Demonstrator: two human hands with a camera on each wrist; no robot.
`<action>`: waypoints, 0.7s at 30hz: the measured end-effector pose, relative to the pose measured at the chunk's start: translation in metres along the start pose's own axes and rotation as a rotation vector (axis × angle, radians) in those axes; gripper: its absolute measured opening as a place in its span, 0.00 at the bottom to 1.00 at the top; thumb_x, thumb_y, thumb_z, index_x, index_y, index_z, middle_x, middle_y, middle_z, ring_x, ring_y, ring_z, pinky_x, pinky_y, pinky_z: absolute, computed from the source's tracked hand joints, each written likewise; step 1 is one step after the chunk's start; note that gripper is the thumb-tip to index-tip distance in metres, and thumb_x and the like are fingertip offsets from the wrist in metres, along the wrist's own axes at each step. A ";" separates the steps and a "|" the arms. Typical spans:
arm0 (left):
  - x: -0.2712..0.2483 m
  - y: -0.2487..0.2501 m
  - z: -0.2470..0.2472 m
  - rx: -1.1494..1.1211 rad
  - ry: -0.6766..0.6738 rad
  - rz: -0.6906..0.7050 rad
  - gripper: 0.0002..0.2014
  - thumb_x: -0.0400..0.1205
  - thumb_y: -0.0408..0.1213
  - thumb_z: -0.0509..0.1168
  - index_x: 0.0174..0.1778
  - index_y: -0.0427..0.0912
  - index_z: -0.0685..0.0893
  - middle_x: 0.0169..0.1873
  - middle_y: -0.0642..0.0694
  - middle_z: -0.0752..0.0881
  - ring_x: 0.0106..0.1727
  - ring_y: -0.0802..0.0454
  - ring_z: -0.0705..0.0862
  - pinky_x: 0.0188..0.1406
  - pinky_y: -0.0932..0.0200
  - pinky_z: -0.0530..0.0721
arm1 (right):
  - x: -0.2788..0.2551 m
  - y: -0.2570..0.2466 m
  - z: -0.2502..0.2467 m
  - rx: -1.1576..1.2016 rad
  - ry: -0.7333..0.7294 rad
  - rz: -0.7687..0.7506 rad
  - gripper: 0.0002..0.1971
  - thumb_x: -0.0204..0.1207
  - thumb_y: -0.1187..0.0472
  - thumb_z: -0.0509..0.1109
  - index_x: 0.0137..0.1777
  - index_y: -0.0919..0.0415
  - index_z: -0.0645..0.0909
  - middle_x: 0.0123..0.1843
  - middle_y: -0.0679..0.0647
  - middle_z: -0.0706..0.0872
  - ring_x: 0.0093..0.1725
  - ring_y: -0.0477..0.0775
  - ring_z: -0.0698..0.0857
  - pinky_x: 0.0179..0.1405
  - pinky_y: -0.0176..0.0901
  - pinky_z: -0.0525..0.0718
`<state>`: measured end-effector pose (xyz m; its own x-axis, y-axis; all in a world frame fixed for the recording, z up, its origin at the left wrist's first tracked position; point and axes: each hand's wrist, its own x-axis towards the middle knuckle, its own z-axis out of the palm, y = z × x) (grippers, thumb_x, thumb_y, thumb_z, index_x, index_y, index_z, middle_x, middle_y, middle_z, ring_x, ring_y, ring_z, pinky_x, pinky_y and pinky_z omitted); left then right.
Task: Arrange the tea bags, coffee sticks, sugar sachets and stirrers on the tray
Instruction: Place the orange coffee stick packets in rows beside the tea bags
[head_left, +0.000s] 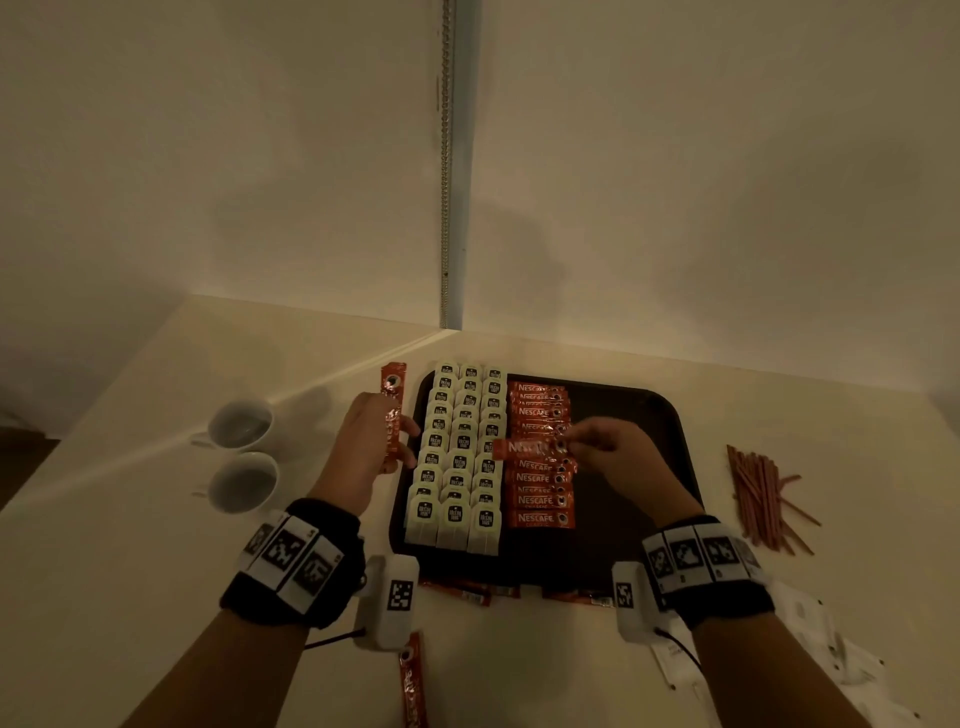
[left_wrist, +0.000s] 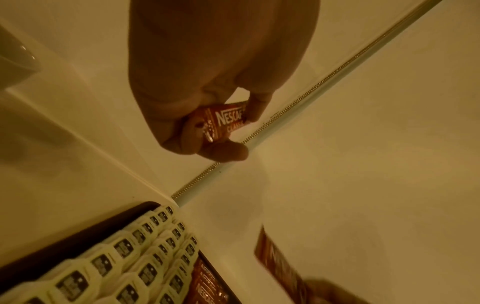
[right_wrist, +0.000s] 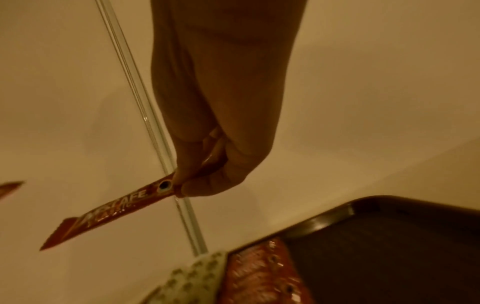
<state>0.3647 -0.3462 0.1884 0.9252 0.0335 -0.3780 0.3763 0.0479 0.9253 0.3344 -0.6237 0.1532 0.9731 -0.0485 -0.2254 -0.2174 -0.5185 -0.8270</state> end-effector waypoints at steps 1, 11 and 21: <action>0.001 -0.002 -0.003 0.001 0.013 -0.012 0.07 0.85 0.36 0.51 0.46 0.43 0.73 0.34 0.43 0.83 0.22 0.48 0.76 0.22 0.62 0.64 | -0.002 0.011 0.000 -0.022 -0.010 0.047 0.07 0.77 0.67 0.67 0.49 0.55 0.82 0.48 0.48 0.85 0.49 0.45 0.84 0.51 0.38 0.83; -0.004 -0.014 -0.009 0.073 -0.015 -0.018 0.07 0.84 0.30 0.51 0.45 0.39 0.74 0.36 0.42 0.82 0.24 0.50 0.77 0.20 0.62 0.66 | -0.021 0.080 0.026 -0.201 -0.107 0.311 0.04 0.76 0.62 0.70 0.48 0.53 0.82 0.48 0.47 0.84 0.45 0.43 0.83 0.36 0.29 0.77; -0.006 -0.013 -0.008 0.068 -0.026 -0.019 0.08 0.85 0.30 0.52 0.44 0.41 0.75 0.35 0.42 0.82 0.25 0.50 0.77 0.18 0.65 0.67 | -0.018 0.082 0.045 -0.108 0.040 0.328 0.04 0.76 0.63 0.71 0.47 0.53 0.83 0.47 0.47 0.84 0.45 0.42 0.83 0.39 0.28 0.78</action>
<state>0.3541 -0.3392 0.1781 0.9187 0.0075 -0.3950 0.3951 -0.0201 0.9184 0.2957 -0.6273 0.0663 0.8554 -0.2596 -0.4482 -0.5117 -0.5571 -0.6540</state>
